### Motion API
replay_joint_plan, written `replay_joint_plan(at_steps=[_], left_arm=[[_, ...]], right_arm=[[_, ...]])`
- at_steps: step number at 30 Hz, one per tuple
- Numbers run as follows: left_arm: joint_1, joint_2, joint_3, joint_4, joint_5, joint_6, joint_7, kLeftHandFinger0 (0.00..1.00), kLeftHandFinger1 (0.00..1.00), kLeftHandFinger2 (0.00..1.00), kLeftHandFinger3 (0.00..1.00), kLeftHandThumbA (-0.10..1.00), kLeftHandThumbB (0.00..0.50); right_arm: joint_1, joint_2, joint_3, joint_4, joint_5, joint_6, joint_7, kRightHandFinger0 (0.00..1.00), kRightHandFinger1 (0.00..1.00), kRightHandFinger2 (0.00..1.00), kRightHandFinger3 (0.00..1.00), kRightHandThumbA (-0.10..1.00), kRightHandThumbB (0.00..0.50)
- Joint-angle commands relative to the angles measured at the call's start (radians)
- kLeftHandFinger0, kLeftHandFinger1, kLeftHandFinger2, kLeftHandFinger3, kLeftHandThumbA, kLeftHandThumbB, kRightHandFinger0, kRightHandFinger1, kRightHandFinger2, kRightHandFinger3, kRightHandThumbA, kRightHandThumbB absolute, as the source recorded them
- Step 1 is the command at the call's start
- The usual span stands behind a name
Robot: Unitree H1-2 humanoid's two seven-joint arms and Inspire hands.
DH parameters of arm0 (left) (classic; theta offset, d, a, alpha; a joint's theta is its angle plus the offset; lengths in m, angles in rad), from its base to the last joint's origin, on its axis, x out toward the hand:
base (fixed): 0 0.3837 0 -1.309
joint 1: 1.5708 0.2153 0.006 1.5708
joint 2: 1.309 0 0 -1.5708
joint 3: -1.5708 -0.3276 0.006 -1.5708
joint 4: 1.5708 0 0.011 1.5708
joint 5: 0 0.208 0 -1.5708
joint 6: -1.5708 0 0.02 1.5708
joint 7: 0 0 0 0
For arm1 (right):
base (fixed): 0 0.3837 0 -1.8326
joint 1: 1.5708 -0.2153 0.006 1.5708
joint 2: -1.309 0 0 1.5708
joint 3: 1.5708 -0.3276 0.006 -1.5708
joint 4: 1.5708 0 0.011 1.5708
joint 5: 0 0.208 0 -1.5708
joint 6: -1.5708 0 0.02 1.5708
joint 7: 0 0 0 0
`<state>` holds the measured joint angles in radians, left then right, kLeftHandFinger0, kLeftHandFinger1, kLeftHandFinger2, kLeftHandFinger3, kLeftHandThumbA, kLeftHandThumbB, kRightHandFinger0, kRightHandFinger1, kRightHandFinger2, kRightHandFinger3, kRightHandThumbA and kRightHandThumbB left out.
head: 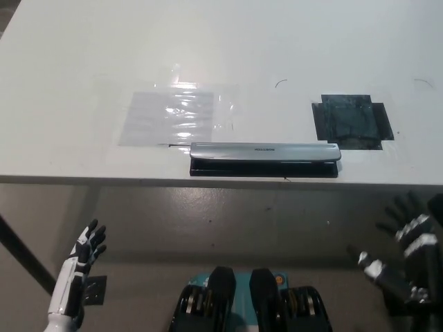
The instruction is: The paper pin puncher is placed at the center of the table and close to the robot and the robot uses its right fist to press on the paper pin puncher
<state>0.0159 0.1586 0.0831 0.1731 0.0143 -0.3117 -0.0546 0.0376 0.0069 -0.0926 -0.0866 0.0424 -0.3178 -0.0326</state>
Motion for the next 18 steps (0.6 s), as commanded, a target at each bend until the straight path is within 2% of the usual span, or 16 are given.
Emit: replay_joint_plan(at_steps=[1,2,3,4,5,6,7,8,9,11,14,16,18], left_arm=[[-0.009,0.024,-0.007,-0.041,-0.022,0.020,-0.026,1.00,1.00,1.00,1.00,1.00,0.182],[-0.008,0.025,-0.007,-0.039,-0.019,0.017,-0.026,1.00,1.00,1.00,1.00,1.00,0.188],[-0.010,0.027,-0.009,-0.037,-0.015,0.018,-0.026,1.00,1.00,1.00,1.00,1.00,0.194],[-0.010,0.027,-0.008,-0.037,-0.014,0.019,-0.025,1.00,1.00,1.00,1.00,1.00,0.204],[-0.011,0.026,-0.007,-0.037,-0.011,0.020,-0.023,1.00,1.00,1.00,1.00,1.00,0.201],[-0.014,0.026,-0.007,-0.034,-0.015,0.021,-0.025,1.00,1.00,1.00,1.00,1.00,0.214],[-0.018,0.024,-0.004,-0.030,-0.021,0.017,-0.024,1.00,1.00,1.00,1.00,1.00,0.216],[-0.018,0.026,-0.003,-0.024,-0.017,0.012,-0.023,1.00,1.00,1.00,1.00,1.00,0.228],[-0.018,0.025,-0.005,-0.023,-0.012,0.015,-0.022,1.00,1.00,1.00,1.00,1.00,0.206],[-0.022,0.023,-0.003,-0.016,0.005,0.006,-0.009,1.00,1.00,1.00,1.00,1.00,0.213],[-0.028,0.029,-0.006,-0.012,0.010,0.000,-0.013,1.00,1.00,1.00,1.00,1.00,0.202],[-0.027,0.036,-0.010,-0.010,-0.001,0.000,-0.028,1.00,1.00,1.00,1.00,1.00,0.196],[-0.030,0.038,-0.014,-0.005,0.000,-0.006,-0.032,1.00,1.00,1.00,1.00,1.00,0.182]], right_arm=[[-0.049,-0.007,-0.027,-0.212,0.119,0.047,-0.015,0.55,0.69,0.74,0.83,0.98,0.363],[-0.060,-0.015,-0.028,-0.241,0.134,0.063,-0.011,0.48,0.62,0.67,0.74,1.00,0.374],[-0.085,-0.030,-0.030,-0.288,0.150,0.086,-0.007,0.36,0.50,0.57,0.61,1.00,0.368],[-0.102,-0.039,-0.033,-0.314,0.150,0.107,-0.007,0.28,0.36,0.39,0.45,1.00,0.338],[-0.124,-0.051,-0.036,-0.346,0.147,0.133,-0.009,0.24,0.29,0.33,0.40,1.00,0.348],[-0.157,-0.065,-0.038,-0.384,0.170,0.182,-0.012,0.07,0.07,0.09,0.18,1.00,0.347],[-0.204,-0.083,-0.040,-0.445,0.195,0.280,-0.025,0.00,0.00,0.00,0.01,1.00,0.336],[-0.238,-0.098,-0.041,-0.479,0.193,0.323,-0.029,0.00,0.00,0.00,0.00,1.00,0.301],[-0.290,-0.111,-0.040,-0.509,0.177,0.364,-0.033,0.00,0.00,0.00,0.00,1.00,0.278],[-0.383,-0.120,-0.016,-0.529,0.227,0.434,-0.028,0.00,0.00,0.00,0.00,1.00,0.311],[-0.479,-0.099,0.020,-0.515,0.258,0.511,-0.022,0.00,0.00,0.00,0.00,1.00,0.300],[-0.551,-0.068,0.058,-0.486,0.286,0.584,-0.014,0.00,0.00,0.00,0.00,1.00,0.276],[-0.602,-0.033,0.079,-0.446,0.266,0.605,-0.016,0.00,0.00,0.00,0.00,1.00,0.234]])
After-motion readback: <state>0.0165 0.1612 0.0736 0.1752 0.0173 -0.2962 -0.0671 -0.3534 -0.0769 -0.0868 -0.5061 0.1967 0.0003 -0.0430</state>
